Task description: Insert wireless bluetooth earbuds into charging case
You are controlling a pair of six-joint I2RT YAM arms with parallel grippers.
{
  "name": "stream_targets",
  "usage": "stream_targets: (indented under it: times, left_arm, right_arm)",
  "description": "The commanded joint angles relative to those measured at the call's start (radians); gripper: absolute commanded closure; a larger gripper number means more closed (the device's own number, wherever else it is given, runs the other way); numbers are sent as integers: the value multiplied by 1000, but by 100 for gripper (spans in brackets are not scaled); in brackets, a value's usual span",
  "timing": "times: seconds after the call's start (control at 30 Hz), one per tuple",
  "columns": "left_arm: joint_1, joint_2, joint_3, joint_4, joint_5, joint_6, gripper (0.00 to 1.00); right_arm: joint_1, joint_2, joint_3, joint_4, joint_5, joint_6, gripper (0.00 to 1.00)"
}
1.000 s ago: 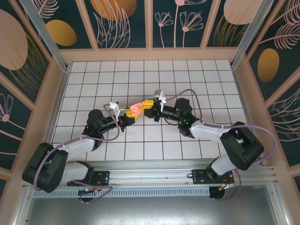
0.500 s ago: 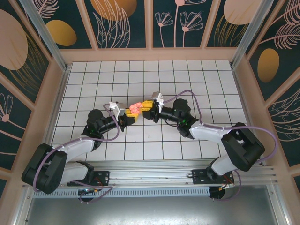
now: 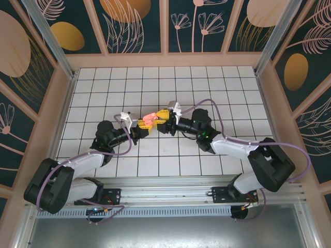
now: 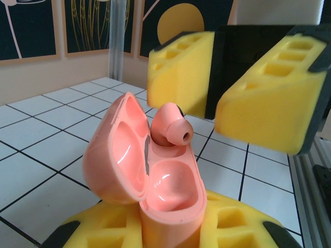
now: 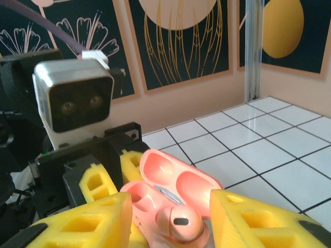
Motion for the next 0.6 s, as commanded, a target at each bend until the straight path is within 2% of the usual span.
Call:
stream_targets:
  times: [0.0, 0.27, 0.57]
  left_arm:
    - [-5, -10, 18, 44, 10, 14, 86]
    - [-5, -14, 18, 43, 15, 13, 86]
    - [-5, -20, 18, 44, 33, 9, 86]
  right_arm:
    - [6, -71, -9, 29, 3, 11, 54]
    - [-6, -151, -60, 7, 59, 30, 47]
    - [-22, -101, -38, -9, 69, 70, 45]
